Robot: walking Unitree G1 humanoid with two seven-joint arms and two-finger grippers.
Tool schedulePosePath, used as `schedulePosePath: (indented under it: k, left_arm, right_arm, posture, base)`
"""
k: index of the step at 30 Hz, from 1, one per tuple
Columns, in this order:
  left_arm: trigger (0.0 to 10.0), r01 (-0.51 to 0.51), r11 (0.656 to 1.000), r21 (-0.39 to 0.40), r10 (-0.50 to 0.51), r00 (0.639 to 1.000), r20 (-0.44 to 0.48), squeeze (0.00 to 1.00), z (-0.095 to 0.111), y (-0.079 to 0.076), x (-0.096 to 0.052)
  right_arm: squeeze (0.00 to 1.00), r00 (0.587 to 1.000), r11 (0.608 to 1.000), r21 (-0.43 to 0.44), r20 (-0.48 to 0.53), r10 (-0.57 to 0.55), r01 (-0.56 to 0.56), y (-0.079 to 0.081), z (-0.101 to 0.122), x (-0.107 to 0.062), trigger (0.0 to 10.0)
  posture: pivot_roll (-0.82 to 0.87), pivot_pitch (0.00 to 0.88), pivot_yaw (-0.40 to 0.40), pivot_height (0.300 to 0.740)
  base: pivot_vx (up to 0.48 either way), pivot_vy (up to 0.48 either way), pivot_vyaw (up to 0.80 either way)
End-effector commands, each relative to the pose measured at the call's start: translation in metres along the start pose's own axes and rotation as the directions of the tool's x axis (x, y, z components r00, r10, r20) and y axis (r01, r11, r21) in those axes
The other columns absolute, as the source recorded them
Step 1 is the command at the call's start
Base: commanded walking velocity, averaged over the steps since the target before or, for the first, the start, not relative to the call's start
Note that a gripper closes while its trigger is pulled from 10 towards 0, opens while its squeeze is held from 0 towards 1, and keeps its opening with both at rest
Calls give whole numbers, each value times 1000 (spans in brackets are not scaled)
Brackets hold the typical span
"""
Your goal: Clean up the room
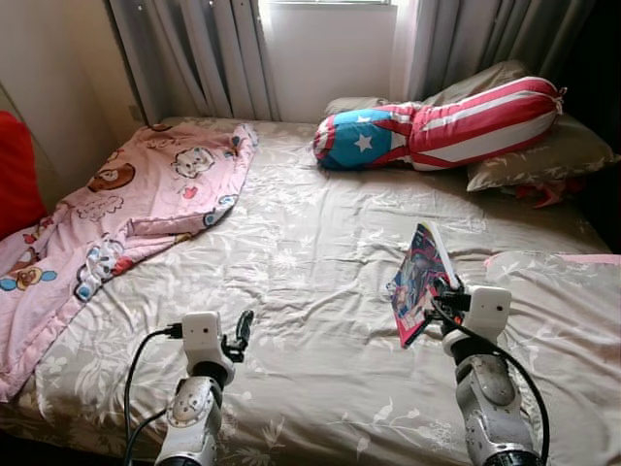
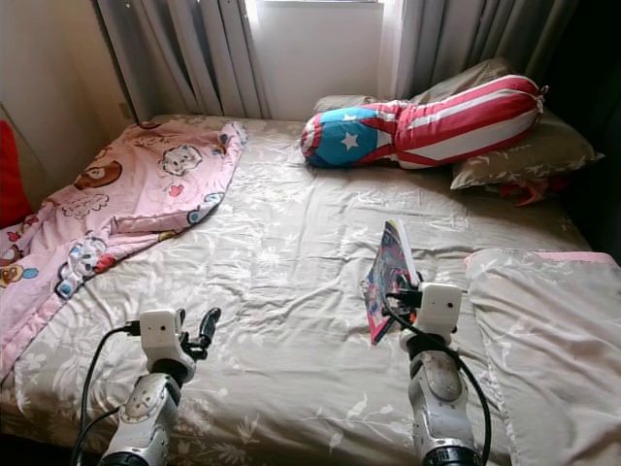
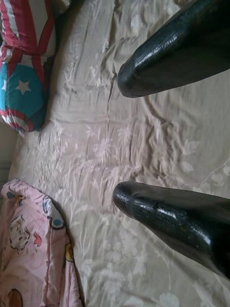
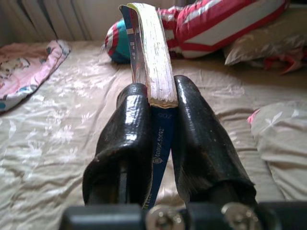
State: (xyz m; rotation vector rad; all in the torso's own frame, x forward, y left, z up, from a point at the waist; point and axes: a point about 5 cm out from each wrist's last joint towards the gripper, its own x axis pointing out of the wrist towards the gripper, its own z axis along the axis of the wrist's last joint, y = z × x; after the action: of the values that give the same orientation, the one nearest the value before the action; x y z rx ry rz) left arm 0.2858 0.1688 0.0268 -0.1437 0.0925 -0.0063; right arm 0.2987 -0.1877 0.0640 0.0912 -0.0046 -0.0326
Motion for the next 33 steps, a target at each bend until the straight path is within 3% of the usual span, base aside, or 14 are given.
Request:
schedulePosePath:
  k: [1,7,14,33]
  left_arm:
    - [10000,1,1000,5,-1,1000,-3,0,1,0,1]
    - [10000,0,1000,2,0,1000,5,0,4,1,4]
    - [10000,-4,1000,1,4,1000,10,0,4,3,1]
    - [10000,11,1000,-1,-11,1000,2,0,0,0,-4]
  right_arm:
    - [0,998,1000,-5,66,-9,9,0,14,3,10000]
    - [0,1000,999,-33,10,-2,2,2,10,5,10000]
    - [0,1000,1000,-15,22,-4,4,3,8,2,10000]
    - [0,1000,1000,-7,15,-19,19,1,6,0,10000]
  posture:
    - [-134,0,6,707]
    - [-128,0,-3,707]
    - [-114,0,-2,663]
    - [-101,0,-16,663]
  base:
    - [0,0,0]
    - [0,0,0]
    - [0,0,0]
    - [0,0,0]
